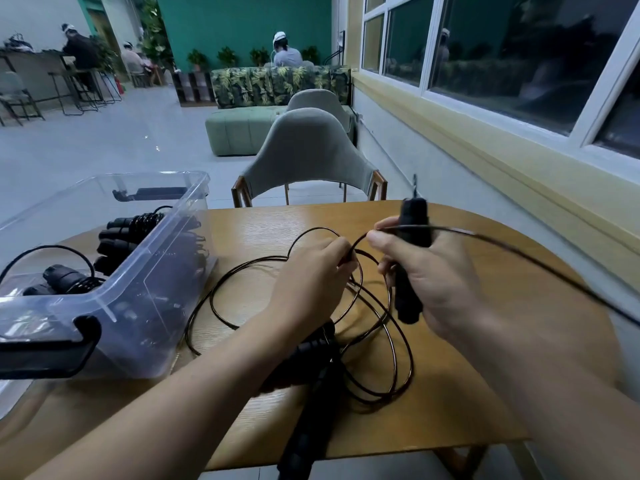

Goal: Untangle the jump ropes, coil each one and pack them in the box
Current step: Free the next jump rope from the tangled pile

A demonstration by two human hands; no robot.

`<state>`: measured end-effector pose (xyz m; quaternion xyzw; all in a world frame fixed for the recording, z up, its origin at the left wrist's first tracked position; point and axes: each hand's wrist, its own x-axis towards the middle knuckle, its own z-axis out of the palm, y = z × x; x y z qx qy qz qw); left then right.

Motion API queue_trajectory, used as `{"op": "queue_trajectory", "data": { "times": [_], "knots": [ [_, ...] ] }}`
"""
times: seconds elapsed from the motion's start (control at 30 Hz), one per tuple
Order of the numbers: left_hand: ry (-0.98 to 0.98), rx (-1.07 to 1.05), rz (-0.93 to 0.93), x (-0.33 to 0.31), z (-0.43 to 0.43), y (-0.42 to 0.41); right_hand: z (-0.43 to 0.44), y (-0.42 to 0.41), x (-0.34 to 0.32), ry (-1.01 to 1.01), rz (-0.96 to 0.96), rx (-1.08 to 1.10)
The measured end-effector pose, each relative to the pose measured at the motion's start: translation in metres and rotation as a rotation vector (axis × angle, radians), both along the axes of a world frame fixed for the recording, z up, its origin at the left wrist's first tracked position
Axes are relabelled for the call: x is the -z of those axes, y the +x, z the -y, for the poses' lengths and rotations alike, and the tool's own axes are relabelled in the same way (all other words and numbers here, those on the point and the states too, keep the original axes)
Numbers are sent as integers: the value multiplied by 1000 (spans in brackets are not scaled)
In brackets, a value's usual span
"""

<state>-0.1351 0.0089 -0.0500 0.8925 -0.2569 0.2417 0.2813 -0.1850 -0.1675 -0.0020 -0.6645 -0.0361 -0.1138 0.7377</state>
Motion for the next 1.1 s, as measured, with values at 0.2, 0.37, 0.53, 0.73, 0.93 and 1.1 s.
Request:
{"op": "queue_trajectory", "data": {
  "times": [0.2,0.37,0.53,0.73,0.93,1.1],
  "knots": [
    [-3,60,13,-3,3,-9,-19,-4,14,-43,-10,-19],
    [-16,72,13,-4,-3,-9,-25,-7,10,-64,16,-20],
    [-25,64,19,-4,-3,-11,-19,-17,-18,48,72,-39],
    [-51,36,-4,-5,-6,-5,15,-27,-54,176,174,4],
    [-16,18,27,-8,-6,-4,22,-18,-49,212,149,33],
    [-1,-21,93,-15,3,-11,7,-7,-21,58,58,-45]
  ]
}}
